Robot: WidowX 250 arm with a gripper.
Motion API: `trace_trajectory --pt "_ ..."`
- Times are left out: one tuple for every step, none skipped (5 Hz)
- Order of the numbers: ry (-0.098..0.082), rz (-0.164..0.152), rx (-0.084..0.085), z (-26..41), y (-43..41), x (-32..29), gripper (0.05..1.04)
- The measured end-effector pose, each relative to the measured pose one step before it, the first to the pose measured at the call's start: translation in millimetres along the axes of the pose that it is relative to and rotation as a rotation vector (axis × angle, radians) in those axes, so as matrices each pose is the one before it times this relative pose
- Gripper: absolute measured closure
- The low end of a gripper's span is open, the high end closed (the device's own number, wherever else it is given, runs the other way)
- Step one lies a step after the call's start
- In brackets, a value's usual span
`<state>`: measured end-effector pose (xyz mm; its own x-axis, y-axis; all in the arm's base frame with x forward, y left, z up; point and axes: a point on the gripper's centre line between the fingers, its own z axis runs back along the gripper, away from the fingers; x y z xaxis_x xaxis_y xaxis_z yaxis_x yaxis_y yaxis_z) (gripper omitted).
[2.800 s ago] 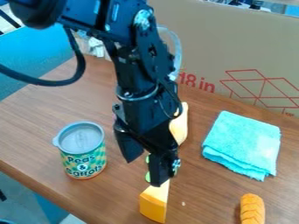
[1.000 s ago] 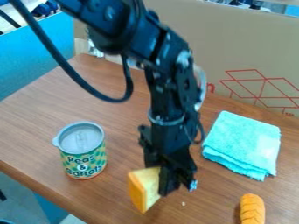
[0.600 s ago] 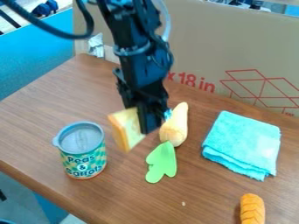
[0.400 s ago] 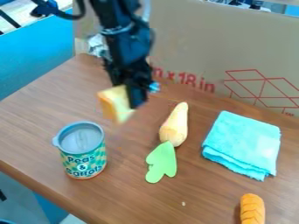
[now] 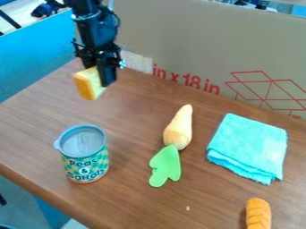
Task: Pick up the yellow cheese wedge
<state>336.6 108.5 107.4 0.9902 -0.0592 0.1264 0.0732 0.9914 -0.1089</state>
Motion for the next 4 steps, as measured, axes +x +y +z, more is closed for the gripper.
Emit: trace_trajectory --pt "0.0268 0.0121 0.0429 -6.3 24.56 20.16 0.733" --pt "0.0248 0.0102 0.0777 -6.21 19.19 8.92 0.733" --pt "0.0295 0.0146 0.0857 -10.59 15.15 -1.88 0.733" --pt "0.0133 0.0034 0.0547 -9.59 9.0 0.28 0.733"
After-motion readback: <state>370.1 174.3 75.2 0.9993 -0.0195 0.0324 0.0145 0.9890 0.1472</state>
